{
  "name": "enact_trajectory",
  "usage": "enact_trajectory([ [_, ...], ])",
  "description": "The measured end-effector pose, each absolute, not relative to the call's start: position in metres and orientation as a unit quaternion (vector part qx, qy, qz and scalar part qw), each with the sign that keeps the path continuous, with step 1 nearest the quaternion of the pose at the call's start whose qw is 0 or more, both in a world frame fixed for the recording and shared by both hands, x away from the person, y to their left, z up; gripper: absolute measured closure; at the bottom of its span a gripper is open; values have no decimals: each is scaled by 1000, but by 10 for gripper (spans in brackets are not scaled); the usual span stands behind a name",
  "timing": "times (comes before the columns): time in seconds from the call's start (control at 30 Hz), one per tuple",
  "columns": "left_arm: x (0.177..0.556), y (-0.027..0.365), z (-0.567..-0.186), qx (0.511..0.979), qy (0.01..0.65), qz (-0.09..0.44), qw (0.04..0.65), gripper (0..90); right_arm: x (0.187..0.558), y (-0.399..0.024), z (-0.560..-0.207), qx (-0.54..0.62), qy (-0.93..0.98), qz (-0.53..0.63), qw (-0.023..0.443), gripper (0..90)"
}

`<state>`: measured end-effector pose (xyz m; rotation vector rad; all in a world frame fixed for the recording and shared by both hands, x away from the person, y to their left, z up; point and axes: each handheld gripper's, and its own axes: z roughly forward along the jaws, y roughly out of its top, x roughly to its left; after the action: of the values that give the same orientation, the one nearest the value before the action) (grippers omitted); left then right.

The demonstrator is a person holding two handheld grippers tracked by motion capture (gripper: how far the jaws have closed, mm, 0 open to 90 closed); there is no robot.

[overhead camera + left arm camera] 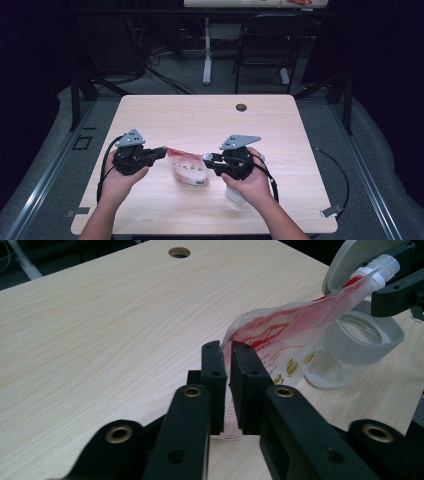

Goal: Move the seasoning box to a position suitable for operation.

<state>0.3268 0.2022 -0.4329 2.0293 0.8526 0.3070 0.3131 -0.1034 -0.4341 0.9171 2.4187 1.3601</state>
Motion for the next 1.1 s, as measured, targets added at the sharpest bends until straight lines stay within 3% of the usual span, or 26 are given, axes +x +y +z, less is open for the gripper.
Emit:
enact_trajectory([
  [0.7, 311, 195, -435, 821, 319, 94, 464, 900, 308, -121, -428, 310, 835, 445, 91, 698],
  [1.1, 310, 195, -437, 820, 319, 115, 461, 858, 302, -123, -414, 291, 848, 431, 107, 654],
])
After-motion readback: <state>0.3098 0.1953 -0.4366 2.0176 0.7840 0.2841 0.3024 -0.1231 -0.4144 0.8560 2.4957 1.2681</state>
